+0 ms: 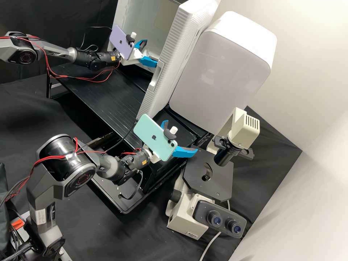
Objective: Take the petri dish out of the incubator
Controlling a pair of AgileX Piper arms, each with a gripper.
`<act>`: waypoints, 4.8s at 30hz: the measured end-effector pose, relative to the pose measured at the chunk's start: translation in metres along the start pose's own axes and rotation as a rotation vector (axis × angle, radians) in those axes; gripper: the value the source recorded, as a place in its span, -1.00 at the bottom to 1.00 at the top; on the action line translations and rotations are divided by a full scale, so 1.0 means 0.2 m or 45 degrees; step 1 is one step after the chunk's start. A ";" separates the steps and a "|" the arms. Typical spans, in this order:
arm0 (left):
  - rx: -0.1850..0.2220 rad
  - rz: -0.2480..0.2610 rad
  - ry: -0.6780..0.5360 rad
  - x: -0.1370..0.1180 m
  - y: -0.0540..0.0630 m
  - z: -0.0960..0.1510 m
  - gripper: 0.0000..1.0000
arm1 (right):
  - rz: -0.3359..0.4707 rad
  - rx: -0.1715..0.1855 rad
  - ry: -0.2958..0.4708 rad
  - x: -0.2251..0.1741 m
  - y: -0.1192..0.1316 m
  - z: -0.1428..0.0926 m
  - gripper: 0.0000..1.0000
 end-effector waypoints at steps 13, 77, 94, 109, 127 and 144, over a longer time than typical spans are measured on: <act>0.002 0.041 0.117 -0.02 0.01 -0.07 1.00 | 0.000 0.000 0.000 0.00 0.00 0.00 1.00; 0.005 -0.008 0.129 0.10 0.04 0.01 1.00 | 0.000 0.000 0.000 0.00 0.00 0.00 1.00; -0.043 -0.017 0.045 0.11 0.03 0.05 -1.00 | 0.000 0.000 0.000 0.00 0.00 0.00 1.00; -0.043 -0.034 0.002 0.11 0.02 0.07 -1.00 | 0.000 0.000 0.000 0.00 0.00 0.00 1.00; -0.016 -0.024 0.001 0.11 0.01 0.07 -1.00 | 0.000 0.000 0.000 0.00 0.00 0.00 1.00; -0.004 -0.022 0.006 0.11 0.00 0.06 -1.00 | 0.000 0.000 0.000 0.00 0.00 0.00 1.00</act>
